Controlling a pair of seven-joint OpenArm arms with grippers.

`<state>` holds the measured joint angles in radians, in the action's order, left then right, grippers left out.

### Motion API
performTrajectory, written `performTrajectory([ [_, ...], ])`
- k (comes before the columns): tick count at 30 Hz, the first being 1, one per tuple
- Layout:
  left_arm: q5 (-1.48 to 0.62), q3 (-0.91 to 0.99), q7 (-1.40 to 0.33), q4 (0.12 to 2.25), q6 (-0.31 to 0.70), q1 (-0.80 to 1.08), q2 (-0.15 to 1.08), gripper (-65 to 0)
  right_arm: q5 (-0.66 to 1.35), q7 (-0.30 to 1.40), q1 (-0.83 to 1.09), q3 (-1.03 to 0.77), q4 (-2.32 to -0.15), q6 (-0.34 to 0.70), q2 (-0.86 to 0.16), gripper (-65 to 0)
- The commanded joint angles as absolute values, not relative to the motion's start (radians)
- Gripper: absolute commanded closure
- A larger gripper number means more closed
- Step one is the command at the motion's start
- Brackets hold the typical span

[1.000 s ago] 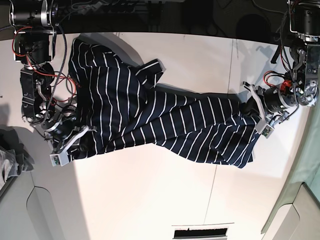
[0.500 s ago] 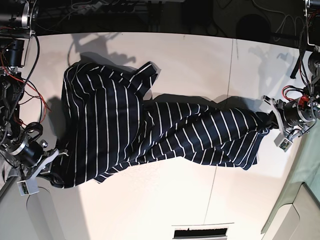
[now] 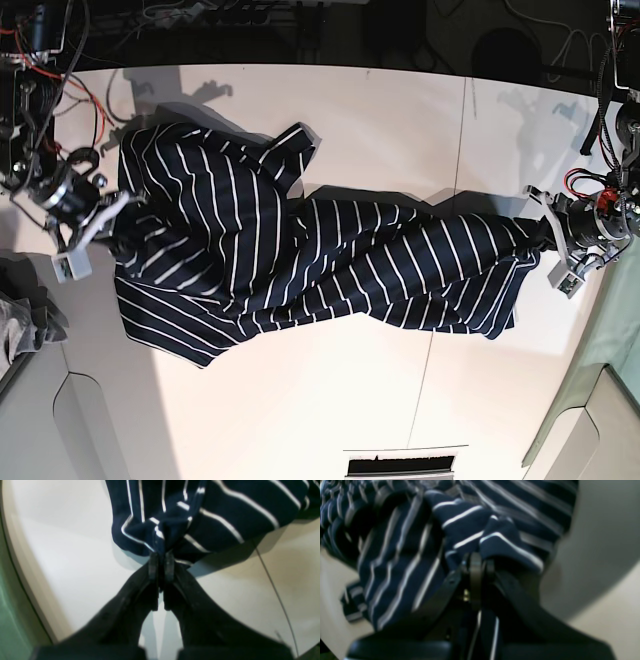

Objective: Layout the t-shirt on the table in an organized manner, then fold the t-shirt properly
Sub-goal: 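Release the shirt and raise both grippers away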

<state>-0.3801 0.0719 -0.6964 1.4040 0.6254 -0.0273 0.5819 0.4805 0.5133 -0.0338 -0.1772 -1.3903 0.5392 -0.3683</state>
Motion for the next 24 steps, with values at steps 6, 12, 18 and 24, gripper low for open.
performTrajectory([
  [6, -0.453, 0.079, -0.677, 1.418, 0.626, -0.044, 0.604, 0.0, 0.498, 0.415, 0.026, -0.188, -1.407, 0.546, -0.379, -3.6],
  [12, -0.456, 0.079, -0.682, 1.418, 0.625, -0.044, 0.604, -2.7, 0.498, 0.414, 0.007, -0.235, -1.407, 0.542, -0.379, -27.2],
  [18, -0.476, 0.079, -0.683, 1.418, 0.625, -0.044, 0.604, -11.1, 0.562, 0.416, 0.006, -0.407, -1.407, 0.543, -0.379, -27.2],
  [24, -0.485, 0.079, -0.681, 1.418, 0.625, -0.044, 0.604, -12.8, 0.651, 0.566, 0.007, -0.544, -1.407, 0.546, -0.379, -27.1],
])
